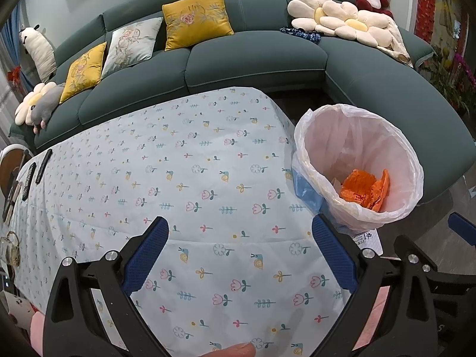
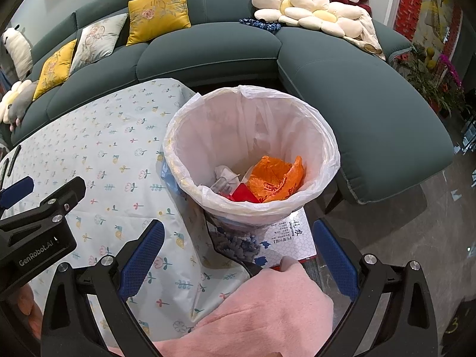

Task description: Collect trash

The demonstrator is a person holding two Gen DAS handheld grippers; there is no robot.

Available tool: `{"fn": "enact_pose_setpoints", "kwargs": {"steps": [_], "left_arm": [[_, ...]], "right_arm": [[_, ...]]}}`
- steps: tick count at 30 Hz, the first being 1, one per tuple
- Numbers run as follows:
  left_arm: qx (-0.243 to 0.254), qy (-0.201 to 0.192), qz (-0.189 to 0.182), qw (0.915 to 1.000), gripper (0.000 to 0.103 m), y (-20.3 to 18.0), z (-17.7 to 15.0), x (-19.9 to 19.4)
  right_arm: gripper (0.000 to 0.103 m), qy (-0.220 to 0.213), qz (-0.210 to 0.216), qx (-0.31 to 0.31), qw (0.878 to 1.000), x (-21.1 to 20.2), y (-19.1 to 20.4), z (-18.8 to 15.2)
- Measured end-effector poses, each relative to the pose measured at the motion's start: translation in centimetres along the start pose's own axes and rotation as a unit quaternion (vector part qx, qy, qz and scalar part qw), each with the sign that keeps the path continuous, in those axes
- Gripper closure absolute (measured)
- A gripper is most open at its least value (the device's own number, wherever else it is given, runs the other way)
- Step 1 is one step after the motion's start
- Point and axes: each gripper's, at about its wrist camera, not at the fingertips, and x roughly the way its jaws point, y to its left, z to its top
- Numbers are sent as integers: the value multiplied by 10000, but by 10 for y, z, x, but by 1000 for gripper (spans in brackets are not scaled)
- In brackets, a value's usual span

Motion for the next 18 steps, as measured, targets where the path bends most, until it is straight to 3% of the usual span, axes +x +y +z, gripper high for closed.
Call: {"fn": "enact_pose_setpoints", "kwargs": {"steps": [18], "left_arm": [[48,70,14,10000,11,-6,0,6]], "right_arm": [[7,36,-37,30,10000,7,-5,-3]]}}
